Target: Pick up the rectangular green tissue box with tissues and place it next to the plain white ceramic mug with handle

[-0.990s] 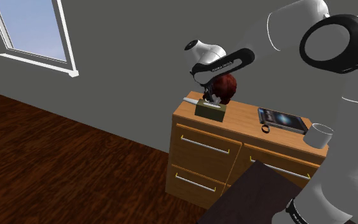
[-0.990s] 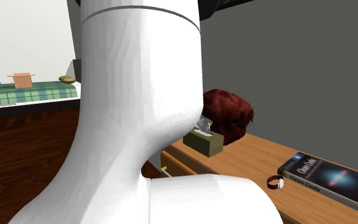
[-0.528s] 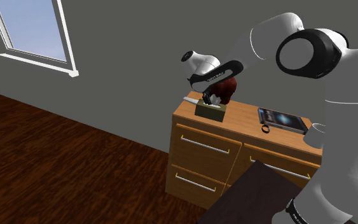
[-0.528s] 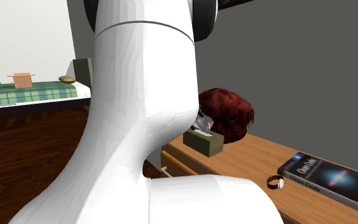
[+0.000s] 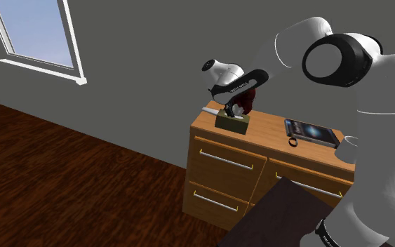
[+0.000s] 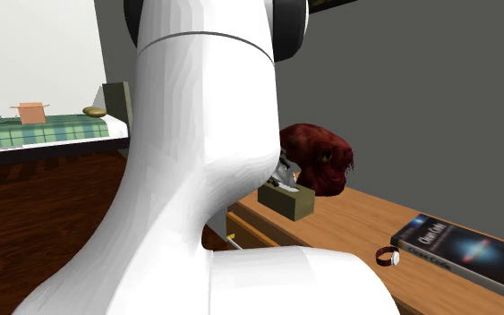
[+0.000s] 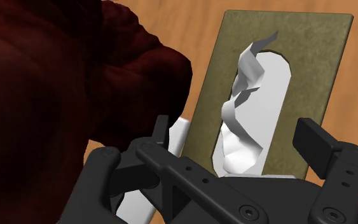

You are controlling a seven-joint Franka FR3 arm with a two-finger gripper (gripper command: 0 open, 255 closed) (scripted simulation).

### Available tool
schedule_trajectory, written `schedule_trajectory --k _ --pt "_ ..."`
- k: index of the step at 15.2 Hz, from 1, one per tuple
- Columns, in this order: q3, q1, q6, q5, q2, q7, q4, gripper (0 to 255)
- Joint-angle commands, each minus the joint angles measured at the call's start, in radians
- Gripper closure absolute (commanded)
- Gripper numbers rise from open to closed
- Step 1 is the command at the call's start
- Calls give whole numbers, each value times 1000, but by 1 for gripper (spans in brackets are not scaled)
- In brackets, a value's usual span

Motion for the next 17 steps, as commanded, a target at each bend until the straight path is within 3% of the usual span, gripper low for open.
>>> schedule_trajectory --k 1,3,4,17 --pt "0 0 0 0 0 0 0 0" --pt "0 0 0 0 0 0 0 0" --pt "0 0 0 0 0 0 0 255" --pt "2 1 -31 10 -26 -27 13 255"
